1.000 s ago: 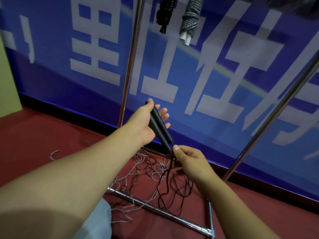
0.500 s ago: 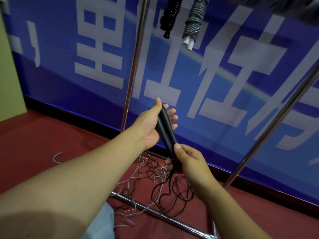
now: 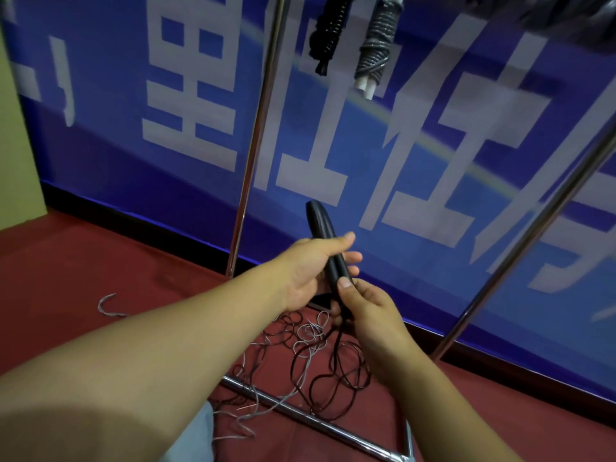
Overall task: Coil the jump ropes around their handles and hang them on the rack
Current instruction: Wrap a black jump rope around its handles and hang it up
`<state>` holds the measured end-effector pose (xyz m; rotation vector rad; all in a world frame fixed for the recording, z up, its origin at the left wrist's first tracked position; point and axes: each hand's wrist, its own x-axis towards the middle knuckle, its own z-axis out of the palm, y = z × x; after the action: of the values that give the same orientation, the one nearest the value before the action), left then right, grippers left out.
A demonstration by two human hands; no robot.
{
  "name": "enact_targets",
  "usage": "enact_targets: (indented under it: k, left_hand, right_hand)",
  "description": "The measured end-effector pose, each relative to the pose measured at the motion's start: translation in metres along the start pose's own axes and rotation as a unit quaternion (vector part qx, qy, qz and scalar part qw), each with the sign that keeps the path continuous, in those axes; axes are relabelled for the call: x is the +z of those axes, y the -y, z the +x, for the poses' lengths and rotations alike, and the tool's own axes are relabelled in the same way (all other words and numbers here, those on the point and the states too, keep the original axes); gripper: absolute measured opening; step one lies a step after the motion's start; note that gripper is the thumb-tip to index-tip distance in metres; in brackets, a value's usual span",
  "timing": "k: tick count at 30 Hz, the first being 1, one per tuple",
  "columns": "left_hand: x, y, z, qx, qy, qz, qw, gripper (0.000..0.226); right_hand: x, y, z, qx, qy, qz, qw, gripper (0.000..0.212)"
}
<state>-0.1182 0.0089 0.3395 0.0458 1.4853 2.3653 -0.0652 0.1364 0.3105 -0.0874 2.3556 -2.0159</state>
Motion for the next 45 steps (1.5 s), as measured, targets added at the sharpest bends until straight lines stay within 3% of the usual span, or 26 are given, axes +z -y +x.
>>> enact_targets:
  k: [7, 13, 17, 21, 25, 27, 31, 33, 35, 39, 41, 43, 45]
  left_hand:
    - [-0.001, -0.009, -0.001, 0.012, -0.023, -0.055, 0.998, 0.039]
    - [-0.006, -0.010, -0.002, 0.024, -0.007, -0.071, 0.997, 0.033]
    - [-0.008, -0.014, -0.001, 0.022, -0.013, -0.086, 0.996, 0.026]
    - [-0.019, -0.023, 0.003, 0.038, -0.058, -0.090, 0.993, 0.023]
    - [-0.036, -0.020, 0.015, 0.074, -0.142, 0.031, 0.987, 0.028]
    - [-0.044, -0.019, 0.019, 0.082, -0.171, 0.061, 0.980, 0.028]
    - [-0.063, -0.018, 0.025, 0.087, -0.257, 0.071, 0.960, 0.020]
    - [-0.069, -0.018, 0.028, 0.113, -0.306, 0.099, 0.940, 0.020]
    - [-0.073, -0.018, 0.029, 0.140, -0.328, 0.123, 0.926, 0.017]
    - [-0.074, -0.017, 0.029, 0.148, -0.280, 0.227, 0.921, 0.025]
    - [-0.073, -0.015, 0.024, 0.098, -0.185, 0.321, 0.924, 0.022]
    - [-0.070, -0.015, 0.014, 0.013, -0.058, 0.430, 0.901, 0.018]
    - [-0.063, -0.017, 0.002, -0.059, 0.028, 0.470, 0.880, 0.020]
  right_hand:
    - [0.003, -0.002, 0.000, 0.029, 0.038, 0.021, 0.999, 0.041]
    - [0.005, -0.003, -0.002, 0.009, 0.033, -0.032, 0.999, 0.048]
    - [0.001, -0.004, 0.004, 0.056, 0.035, -0.032, 0.997, 0.069]
    - [-0.014, -0.014, 0.006, 0.107, 0.099, -0.147, 0.978, 0.087]
    - [-0.028, -0.026, 0.012, 0.123, 0.091, -0.254, 0.955, 0.095]
    - [-0.037, -0.030, 0.018, 0.119, 0.080, -0.289, 0.947, 0.087]
    - [-0.051, -0.028, 0.019, 0.107, 0.118, -0.376, 0.913, 0.046]
    - [-0.054, -0.026, 0.019, 0.097, 0.131, -0.432, 0.887, 0.040]
    - [-0.055, -0.023, 0.019, 0.097, 0.125, -0.429, 0.889, 0.036]
    - [-0.053, -0.016, 0.017, 0.074, 0.058, -0.332, 0.939, 0.035]
    - [-0.056, -0.009, 0.016, 0.061, 0.034, -0.234, 0.970, 0.033]
    - [-0.061, 0.001, 0.012, 0.062, 0.049, -0.095, 0.992, 0.032]
    - [-0.065, 0.010, 0.004, 0.046, 0.061, -0.052, 0.996, 0.031]
